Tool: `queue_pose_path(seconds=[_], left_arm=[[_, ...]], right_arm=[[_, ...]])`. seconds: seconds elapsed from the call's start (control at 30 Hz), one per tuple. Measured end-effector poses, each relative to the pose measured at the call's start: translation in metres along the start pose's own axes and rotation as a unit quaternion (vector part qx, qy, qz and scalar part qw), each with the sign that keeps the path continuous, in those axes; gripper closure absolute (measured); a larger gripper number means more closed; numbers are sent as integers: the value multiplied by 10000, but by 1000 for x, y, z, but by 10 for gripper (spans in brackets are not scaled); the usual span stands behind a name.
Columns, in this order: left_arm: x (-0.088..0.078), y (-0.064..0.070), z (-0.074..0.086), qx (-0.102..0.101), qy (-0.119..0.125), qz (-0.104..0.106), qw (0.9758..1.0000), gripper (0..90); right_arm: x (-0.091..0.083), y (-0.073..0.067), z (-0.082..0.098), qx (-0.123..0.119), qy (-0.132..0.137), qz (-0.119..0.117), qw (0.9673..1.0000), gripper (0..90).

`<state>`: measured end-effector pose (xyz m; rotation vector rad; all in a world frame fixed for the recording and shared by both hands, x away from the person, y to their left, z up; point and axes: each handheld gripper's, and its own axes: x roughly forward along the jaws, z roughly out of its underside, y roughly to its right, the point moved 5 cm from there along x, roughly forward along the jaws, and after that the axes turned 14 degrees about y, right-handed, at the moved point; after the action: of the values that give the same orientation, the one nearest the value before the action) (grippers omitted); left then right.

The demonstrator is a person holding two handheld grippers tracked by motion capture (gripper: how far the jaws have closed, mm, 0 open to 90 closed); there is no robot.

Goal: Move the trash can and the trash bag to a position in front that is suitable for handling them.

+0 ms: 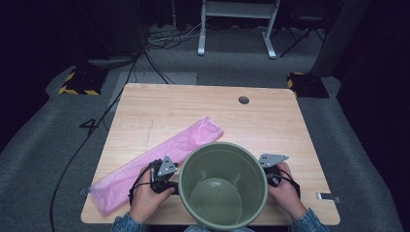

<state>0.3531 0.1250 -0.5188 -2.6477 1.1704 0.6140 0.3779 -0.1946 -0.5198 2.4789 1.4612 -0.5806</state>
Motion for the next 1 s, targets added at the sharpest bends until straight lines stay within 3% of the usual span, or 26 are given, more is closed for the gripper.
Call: queue_pose_path(seconds=[0.07, 0.13, 0.23, 0.3, 0.33, 0.4, 0.5, 0.63, 0.67, 0.77, 0.9, 1.0], left_arm=[[-1, -10, 2, -175, 38, -90, 9998, 268], [1, -20, 8, -138, -165, -259, 9994, 260], [6, -20, 17, -154, -396, -168, 9990, 259], [7, -20, 17, -108, -344, -148, 9992, 276], [7, -20, 15, -122, -323, -108, 9993, 334], [5, -22, 14, -93, -350, -106, 9993, 556], [6, -24, 13, -81, -303, -120, 9994, 722], [10, -21, 11, 31, -307, -48, 9995, 787], [16, -17, 9, 108, -265, 78, 9996, 786], [21, -15, 6, 67, -235, 78, 9997, 688], [18, -19, -1, 145, -151, -177, 9996, 340], [14, -29, -4, 160, -208, -280, 9993, 176]], right_arm=[[-5, 4, -1, 40, 60, 65, 10000, 258], [-8, 8, -1, 78, 73, 120, 9999, 255], [-10, 9, 0, 145, 82, 131, 9998, 248], [-11, 9, 1, 136, 96, 111, 9998, 248], [-10, 7, 1, 156, 113, 85, 9998, 250], [-10, 6, 3, 171, 109, 72, 9998, 255], [-9, 5, 4, 206, 103, 70, 9997, 257], [-11, 5, 6, 206, 102, 87, 9997, 261], [-13, 6, 6, 229, 107, 116, 9996, 261], [-17, 7, 6, 244, 122, 169, 9995, 261], [-22, 9, 8, 275, 148, 220, 9993, 261], [-24, 11, 10, 298, 129, 258, 9991, 260]])
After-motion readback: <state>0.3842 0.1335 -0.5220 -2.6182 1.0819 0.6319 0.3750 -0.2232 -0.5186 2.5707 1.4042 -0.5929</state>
